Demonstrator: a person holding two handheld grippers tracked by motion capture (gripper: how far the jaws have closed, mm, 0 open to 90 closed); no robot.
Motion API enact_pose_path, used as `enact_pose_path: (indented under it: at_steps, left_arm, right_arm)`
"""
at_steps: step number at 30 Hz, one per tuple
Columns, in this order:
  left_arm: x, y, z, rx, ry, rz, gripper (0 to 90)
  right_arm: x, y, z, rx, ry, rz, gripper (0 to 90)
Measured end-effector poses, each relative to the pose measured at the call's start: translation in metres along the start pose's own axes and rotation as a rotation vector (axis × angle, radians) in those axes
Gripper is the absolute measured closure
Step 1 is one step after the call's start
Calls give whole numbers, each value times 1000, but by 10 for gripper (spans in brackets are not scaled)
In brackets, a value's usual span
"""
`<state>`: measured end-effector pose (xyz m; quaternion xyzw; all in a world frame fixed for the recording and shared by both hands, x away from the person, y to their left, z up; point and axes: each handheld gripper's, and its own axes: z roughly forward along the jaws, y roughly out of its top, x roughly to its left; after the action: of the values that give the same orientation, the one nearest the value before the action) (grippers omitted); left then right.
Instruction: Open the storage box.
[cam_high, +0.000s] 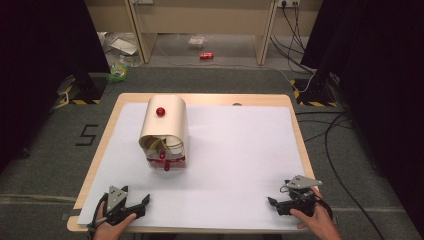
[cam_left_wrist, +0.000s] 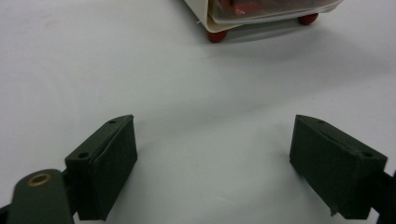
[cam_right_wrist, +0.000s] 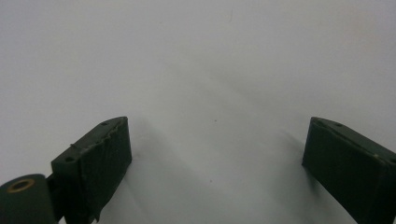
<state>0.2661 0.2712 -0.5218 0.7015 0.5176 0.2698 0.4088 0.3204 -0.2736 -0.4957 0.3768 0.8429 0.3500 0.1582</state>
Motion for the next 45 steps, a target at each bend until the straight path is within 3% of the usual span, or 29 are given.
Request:
enact_pose_path:
  at_steps: [20, 22, 27, 32, 45]
  left_arm:
    - [-4, 1, -2, 1, 21, -2, 164]
    - [-7, 2, -4, -10, 3, -12, 173]
    - [-13, 5, -5, -31, 4, -1, 185]
    - [-14, 6, -7, -42, 11, -15, 239]
    - [-35, 14, -3, -74, 15, -14, 357]
  right_arm:
    - [0, 0, 0, -1, -2, -3, 83]
    - [0, 0, 0, -1, -2, -4, 83]
    - [0, 0, 0, -1, -3, -4, 83]
    - [0, 0, 0, 0, -2, -3, 83]
    - [0, 0, 0, 0, -2, -4, 83]
